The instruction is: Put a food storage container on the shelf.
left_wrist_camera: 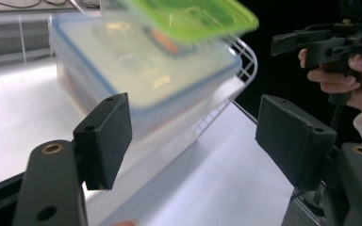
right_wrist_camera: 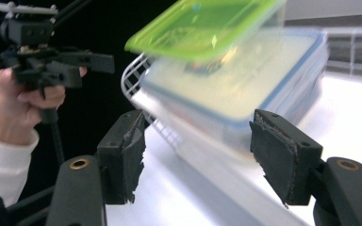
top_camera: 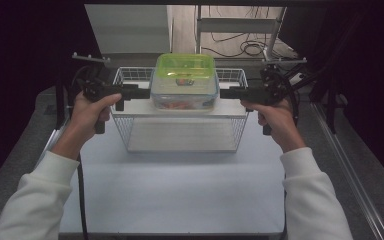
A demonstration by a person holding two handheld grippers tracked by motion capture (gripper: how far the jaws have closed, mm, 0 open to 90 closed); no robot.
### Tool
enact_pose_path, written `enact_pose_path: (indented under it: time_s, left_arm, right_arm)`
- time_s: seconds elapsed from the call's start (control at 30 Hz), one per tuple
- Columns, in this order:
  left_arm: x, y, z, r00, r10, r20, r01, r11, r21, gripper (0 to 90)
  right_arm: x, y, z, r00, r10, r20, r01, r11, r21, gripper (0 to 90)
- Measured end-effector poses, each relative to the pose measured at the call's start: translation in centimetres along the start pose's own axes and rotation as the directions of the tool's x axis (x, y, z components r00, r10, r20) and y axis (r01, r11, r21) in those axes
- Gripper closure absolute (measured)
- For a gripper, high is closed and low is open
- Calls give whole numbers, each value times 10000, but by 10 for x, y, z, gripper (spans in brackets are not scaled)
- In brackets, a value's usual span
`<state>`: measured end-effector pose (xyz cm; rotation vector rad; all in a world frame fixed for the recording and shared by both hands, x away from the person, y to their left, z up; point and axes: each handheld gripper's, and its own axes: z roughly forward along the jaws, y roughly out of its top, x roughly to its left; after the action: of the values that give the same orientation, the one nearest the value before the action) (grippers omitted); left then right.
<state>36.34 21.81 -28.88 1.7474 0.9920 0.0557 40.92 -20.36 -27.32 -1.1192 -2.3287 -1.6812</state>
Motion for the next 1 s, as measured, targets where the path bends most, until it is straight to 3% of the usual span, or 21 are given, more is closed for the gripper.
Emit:
enact_pose_path:
  time_s: [0.13,0.27,0.4,0.5,0.6,0.77,0.83,1.0]
  left_arm:
    - [-3,-28,1,9995,290,117,-291,9995,154,281]
    - [-6,-63,3,9983,327,489,-341,9990,277,281]
    - [-5,-100,7,9985,371,398,-389,9982,448,280]
    - [0,-126,12,9992,111,393,-137,9977,668,281]
    - [4,-152,18,9996,46,288,-74,9952,976,280]
    - [4,-176,27,9995,40,300,-84,9893,1455,277]
    - [1,-180,30,9995,237,196,-268,9839,1767,276]
    - [-2,-182,35,9994,236,254,-280,9820,1870,276]
  right_arm:
    - [1,-19,-5,9996,-192,-194,197,9996,226,356]
    - [2,-48,-8,9995,-326,28,324,9980,544,356]
    - [1,-83,-9,9991,-410,49,405,9960,792,356]
    - [-3,-105,-9,9994,-343,52,337,9952,922,356]
    - [-6,-125,-10,9986,-344,397,297,9929,1155,356]
    - [-12,-157,-6,9971,-408,640,297,9856,1662,356]
    - [-13,-167,-3,9969,-454,635,330,9825,1835,356]
    - [-17,-182,4,9969,-478,618,343,9784,2038,356]
